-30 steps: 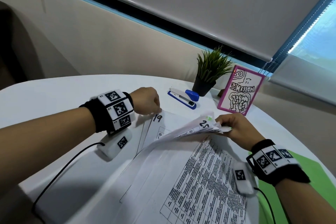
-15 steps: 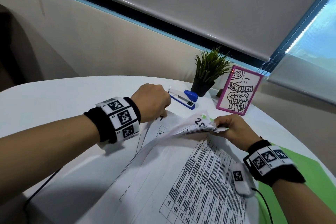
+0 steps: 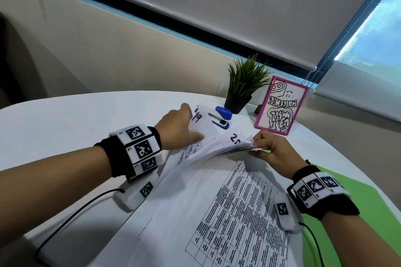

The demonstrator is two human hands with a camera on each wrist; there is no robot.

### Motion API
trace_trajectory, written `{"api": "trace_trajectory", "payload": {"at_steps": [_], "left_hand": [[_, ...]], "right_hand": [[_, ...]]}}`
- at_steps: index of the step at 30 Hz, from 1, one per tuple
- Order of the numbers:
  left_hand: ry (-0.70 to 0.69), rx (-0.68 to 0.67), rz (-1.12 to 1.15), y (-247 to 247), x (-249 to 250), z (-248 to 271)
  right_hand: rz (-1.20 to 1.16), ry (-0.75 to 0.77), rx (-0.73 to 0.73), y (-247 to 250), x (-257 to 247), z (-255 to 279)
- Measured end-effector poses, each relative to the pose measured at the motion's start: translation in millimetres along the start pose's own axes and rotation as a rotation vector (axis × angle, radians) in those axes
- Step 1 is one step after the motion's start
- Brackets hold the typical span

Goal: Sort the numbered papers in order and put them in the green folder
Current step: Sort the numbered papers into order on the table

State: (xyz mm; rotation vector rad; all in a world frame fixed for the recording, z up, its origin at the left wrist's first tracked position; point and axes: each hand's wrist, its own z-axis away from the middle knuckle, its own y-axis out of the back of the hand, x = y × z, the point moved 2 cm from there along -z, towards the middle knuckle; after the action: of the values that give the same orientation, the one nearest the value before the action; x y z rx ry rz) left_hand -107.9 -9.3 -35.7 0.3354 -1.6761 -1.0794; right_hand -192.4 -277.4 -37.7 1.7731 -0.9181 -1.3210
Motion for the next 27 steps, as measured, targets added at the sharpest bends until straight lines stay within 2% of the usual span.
{"api": "trace_trajectory", "payload": {"at_steps": [1, 2, 6, 10, 12, 20, 25, 27], "left_hand": [[-0.021, -0.044, -0.084, -1.0, -2.2, 1.3], [-0.052, -0.023, -0.133, 0.9, -2.9, 2.0], [-0.096, 0.283, -0.026, 17.8, 1.1, 4.0], [-0.262, 0.198, 0.010, 20.9, 7.0, 6.1], [-0.300, 0.184, 0.010, 19.9, 6.5, 7.1], [-0.384, 0.236, 0.026, 18.2, 11.9, 11.2], [-0.382, 0.266, 0.075, 23.2, 15.9, 13.4], [-0.334, 0.260, 0.074, 23.6, 14.2, 11.7]], "right_hand": [[-0.006, -0.014, 0.002, -0.4, 0.5, -0.5], [-0.019, -0.027, 0.005, -0.9, 0.0, -0.9], [-0.135, -0.070, 0.049, -1.5, -4.2, -0.2], [-0.123, -0.070, 0.052, 0.4, -4.6, -0.1], [-0.105, -0.067, 0.039, -0.1, -3.4, 0.7], [-0.204, -0.098, -0.020, -6.2, -7.7, -1.2], [-0.010, -0.115, -0.099, -14.4, -5.8, -11.1], [0.015, -0.101, -0.090, -16.3, -4.6, -13.2]]}}
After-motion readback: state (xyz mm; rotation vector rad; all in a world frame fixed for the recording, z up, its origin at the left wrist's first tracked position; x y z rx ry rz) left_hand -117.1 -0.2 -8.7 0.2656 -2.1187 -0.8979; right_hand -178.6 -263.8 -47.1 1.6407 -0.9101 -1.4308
